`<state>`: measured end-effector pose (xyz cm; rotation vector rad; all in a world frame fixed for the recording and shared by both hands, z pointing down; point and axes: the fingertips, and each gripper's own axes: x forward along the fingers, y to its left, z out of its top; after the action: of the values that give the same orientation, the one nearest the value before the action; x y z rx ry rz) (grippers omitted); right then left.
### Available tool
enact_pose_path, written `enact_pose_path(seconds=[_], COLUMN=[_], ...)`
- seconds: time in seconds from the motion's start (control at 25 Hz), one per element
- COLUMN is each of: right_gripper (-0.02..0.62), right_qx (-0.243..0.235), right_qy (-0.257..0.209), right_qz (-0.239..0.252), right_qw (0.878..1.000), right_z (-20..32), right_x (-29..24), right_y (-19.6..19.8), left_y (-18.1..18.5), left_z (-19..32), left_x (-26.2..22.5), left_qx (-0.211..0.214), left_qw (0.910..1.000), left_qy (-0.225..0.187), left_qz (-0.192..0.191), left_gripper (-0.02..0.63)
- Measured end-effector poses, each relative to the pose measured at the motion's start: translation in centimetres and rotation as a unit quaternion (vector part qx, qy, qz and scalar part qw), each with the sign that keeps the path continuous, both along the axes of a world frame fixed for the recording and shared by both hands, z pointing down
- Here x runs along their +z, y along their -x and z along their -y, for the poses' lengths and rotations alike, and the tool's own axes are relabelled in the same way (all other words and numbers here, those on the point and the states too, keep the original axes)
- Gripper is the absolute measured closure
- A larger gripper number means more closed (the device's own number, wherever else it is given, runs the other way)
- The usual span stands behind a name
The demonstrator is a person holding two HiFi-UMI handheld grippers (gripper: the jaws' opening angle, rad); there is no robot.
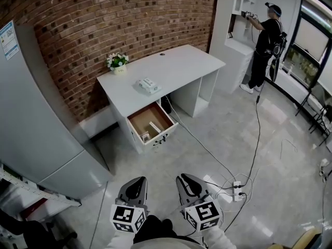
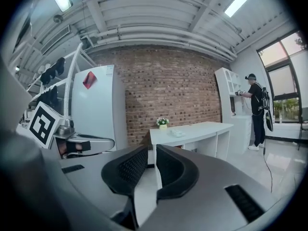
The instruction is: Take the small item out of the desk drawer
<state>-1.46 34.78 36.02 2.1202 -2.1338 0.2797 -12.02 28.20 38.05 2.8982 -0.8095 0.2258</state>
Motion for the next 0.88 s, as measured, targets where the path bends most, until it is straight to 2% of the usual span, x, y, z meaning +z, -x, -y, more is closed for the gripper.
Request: enact_pose_path(seconds=[0.52, 0.88], right_gripper=[0.448, 0.42], right_qx=[-0.021, -0.019], right_qy=[0.032, 0.053], right_qz=[0.032, 0.036], right_qw=[0.999, 0.998], right_z=[2.8, 7.9], right_x=[2.0, 3.3], right_y=[-1.3, -3.7], left_y=[-1.0, -3.5], left_z=[3.2, 8.7], left_x=[1.3, 2.8], left_qx=[-0.017, -0.016], left_qw=[0.9998, 0.9995], left_qy=[0.011, 0.026], left_qz=[0.01, 0.012], left_gripper=[0.589, 0.589])
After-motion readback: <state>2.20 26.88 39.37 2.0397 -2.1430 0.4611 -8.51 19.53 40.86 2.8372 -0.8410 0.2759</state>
